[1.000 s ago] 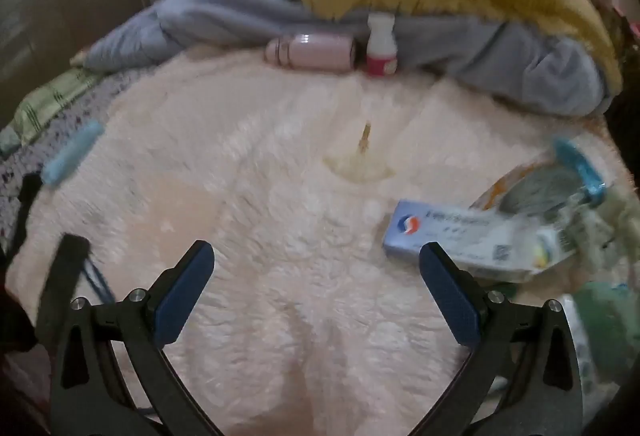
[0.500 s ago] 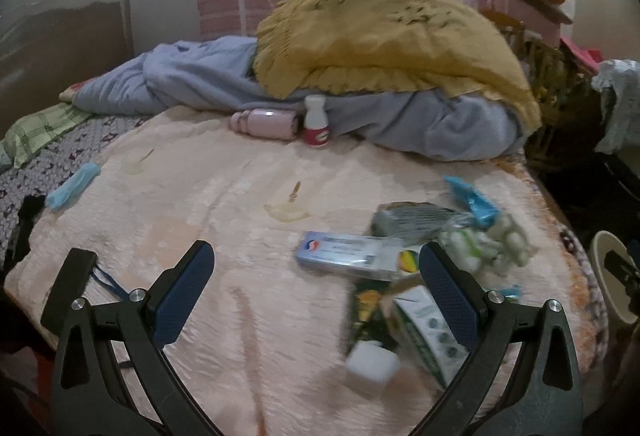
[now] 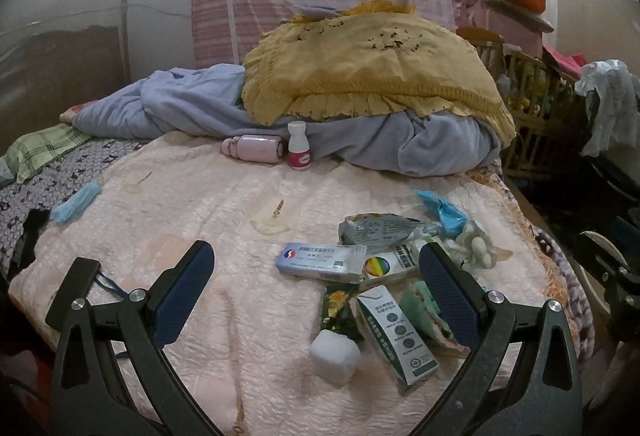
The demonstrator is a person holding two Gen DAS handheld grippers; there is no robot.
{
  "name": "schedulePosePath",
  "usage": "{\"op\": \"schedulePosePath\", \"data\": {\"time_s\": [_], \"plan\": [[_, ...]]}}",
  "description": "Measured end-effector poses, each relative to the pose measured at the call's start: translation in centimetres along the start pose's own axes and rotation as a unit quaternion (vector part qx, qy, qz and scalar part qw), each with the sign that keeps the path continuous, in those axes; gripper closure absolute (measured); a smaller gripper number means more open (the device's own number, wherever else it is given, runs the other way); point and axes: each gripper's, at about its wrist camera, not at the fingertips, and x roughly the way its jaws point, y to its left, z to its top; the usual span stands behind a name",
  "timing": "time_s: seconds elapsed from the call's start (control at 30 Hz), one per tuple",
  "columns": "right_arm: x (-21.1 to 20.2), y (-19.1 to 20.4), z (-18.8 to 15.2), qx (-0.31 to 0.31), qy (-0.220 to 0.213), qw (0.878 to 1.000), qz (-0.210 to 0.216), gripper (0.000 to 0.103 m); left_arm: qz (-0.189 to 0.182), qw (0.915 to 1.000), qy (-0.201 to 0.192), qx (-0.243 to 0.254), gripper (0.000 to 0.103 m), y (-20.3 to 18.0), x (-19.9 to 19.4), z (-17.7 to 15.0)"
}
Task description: Collect trash
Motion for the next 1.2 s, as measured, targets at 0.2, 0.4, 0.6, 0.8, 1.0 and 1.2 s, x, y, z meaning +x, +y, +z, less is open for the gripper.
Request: {"op": "schedulePosePath", "data": {"time_s": [0.2, 0.4, 0.6, 0.8, 1.0, 1.2], "plan": [[-0.2, 0.7, 0.2, -0.006, -0.007, 1.0, -0.005, 0.003, 0.005, 1.0, -0.001, -0.003, 0.001, -0.2, 0.0, -0.1], [-0.4, 1.1, 0.4, -0.005, -0.009, 1.0, -0.005, 0.003, 0.005, 1.0, -0.002, -0.003, 0.001, -0.2, -0.1, -0.1], [-0.6, 1.5, 0.4, -0.007, -0.01, 1.0, -0.003, 0.002, 0.012, 0.9999, -0.005, -0.002, 0.001, 0.3, 0.1, -0.1], [-0.5, 2.6, 0.8, -0.012, -0.01, 1.0, -0.008, 0.002, 0.016, 0.9998, -0.012, 0.0, 0.001, 0.7, 0.1, -0.3], [-0.7, 2.8, 0.7, -0.001, -0.007, 1.0, -0.015, 0.003, 0.012, 0.9998, -0.012, 0.007, 0.001, 0.9, 0.1, -0.3], [-1.2, 3.0, 0.6, -0.001, -0.006, 1.0, -0.025, 0.002, 0.0, 0.9998, -0.016, 0.014, 0.001, 0.7, 0.0, -0.5]]}}
